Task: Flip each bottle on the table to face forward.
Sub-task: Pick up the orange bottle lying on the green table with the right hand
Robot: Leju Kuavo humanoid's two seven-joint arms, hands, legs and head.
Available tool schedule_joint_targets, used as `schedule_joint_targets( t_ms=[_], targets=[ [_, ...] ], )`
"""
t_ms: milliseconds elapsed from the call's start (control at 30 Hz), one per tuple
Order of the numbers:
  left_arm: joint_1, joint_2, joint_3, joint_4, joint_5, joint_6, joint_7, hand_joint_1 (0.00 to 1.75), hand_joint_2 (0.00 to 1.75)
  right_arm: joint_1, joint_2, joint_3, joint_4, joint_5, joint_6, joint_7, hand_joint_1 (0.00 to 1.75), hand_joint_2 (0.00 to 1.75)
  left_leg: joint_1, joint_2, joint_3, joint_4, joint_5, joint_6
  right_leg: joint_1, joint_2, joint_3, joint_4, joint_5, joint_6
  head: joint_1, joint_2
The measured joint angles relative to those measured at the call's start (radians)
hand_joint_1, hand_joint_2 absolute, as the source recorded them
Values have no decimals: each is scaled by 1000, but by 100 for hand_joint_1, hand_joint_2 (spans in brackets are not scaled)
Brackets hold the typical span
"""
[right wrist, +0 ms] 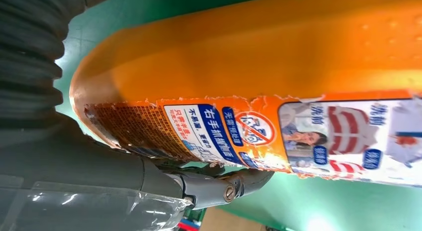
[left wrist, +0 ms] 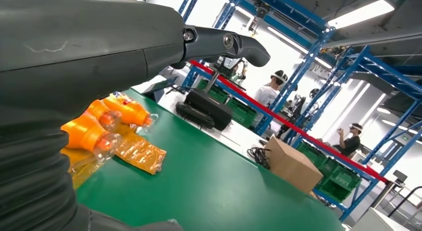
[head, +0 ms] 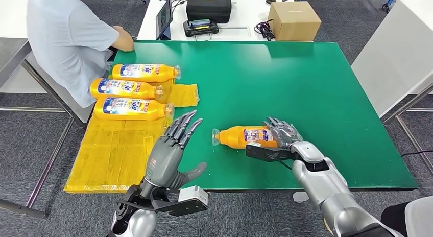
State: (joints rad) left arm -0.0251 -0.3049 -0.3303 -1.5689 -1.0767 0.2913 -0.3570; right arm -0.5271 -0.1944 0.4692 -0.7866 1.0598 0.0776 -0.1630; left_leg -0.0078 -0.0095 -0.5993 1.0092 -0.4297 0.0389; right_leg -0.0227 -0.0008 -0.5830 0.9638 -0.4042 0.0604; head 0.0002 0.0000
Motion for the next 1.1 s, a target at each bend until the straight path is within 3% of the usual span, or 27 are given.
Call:
schedule_joint_targets(
  t_ms=[33, 67, 233, 500, 700, 833, 967, 1100],
  targets=[
    [-1, 0, -1, 3, 2, 0, -2, 0, 175, -6, -2, 1, 10, -8, 8, -9, 155, 175, 0, 0, 0, 0, 0, 0, 0, 0, 1, 0, 0, 0, 0, 0],
    [-2, 0, -1, 5, 4, -1, -3, 0, 175, -10, -5, 1, 20, -17, 15, -19, 175, 175, 0, 0, 1, 0, 0, 0, 0, 0, 1, 0, 0, 0, 0, 0],
    [-12, 0, -5, 19, 13, -2, -9, 0, 175, -28, -26, 3, 51, -94, 59, -89, 175, 175, 0, 0, 2, 0, 0, 0, 0, 0, 2, 0, 0, 0, 0, 0],
    [-33, 0, -18, 42, 89, -10, -23, 0, 175, -33, -104, 0, 58, -361, 159, -237, 175, 175, 0, -1, 3, 0, 0, 0, 0, 0, 4, 0, 0, 0, 0, 0],
    [-34, -8, 9, 63, 353, -68, -58, 0, 175, 49, -122, -4, -23, -553, 145, -286, 175, 175, 0, 0, 3, 0, 0, 0, 1, 0, 4, 0, 0, 0, 0, 0],
    [-31, -20, 62, 89, 612, -104, -44, 0, 175, 154, -83, -26, -155, -597, 72, -274, 175, 175, 2, 1, 2, 0, -1, 0, 2, 0, 3, 0, 0, 0, 0, 0],
    [-24, -27, 110, 132, 808, -144, -8, 0, 175, 256, 5, -54, -309, -581, 37, -239, 175, 175, 3, 0, 0, 0, -1, -1, 3, 0, 1, 0, 0, 0, 0, 0],
    [-25, -31, 132, 222, 1036, -259, 43, 0, 175, 300, 92, -62, -425, -585, 53, -259, 175, 175, 3, 0, -1, 0, 0, -1, 3, 0, -1, 0, -1, -1, 0, 0]
  ],
)
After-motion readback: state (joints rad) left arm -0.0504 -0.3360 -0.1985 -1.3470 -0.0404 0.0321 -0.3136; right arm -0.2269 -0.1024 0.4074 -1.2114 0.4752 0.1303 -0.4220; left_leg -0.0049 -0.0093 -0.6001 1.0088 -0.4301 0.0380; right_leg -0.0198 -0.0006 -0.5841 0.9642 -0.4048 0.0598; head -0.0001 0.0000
